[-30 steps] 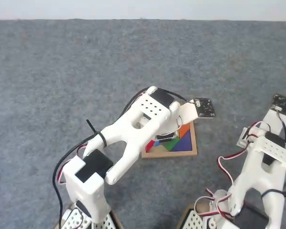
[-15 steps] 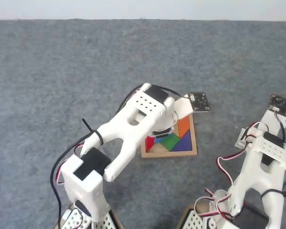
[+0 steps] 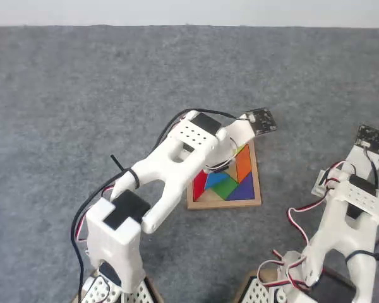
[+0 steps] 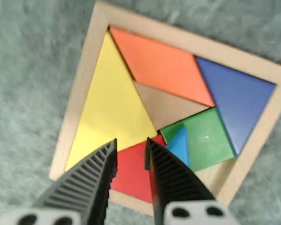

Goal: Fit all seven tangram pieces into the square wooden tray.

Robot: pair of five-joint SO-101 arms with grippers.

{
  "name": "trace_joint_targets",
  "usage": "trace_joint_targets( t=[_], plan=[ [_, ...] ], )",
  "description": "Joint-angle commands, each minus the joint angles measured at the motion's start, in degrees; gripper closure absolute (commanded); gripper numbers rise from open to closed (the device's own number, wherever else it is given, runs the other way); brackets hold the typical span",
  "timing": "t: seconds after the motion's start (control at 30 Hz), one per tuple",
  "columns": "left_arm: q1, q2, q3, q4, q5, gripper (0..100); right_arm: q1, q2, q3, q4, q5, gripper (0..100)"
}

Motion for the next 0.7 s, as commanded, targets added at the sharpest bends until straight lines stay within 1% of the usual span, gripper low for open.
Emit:
trace_joint_targets(
  t=[0.0, 0.1, 0.5, 0.67],
  plan=[
    [-1.41, 1.23, -2.59, -0.88, 0.79, 90, -0.92, -2.59, -0.44, -0.84, 0.62, 95.7],
    [-1.32, 1.49, -2.59, 0.44, 0.79, 91, -0.92, -2.59, -0.44, -0.84, 0.62, 95.7],
    [3.16, 1.49, -2.24, 4.40, 0.88, 91, -0.92, -2.59, -0.44, -0.84, 0.62, 95.7],
    [3.43, 1.49, -2.59, 4.04, 1.05, 91, -0.92, -2.59, -0.44, -0.84, 0.62, 95.7]
  ],
)
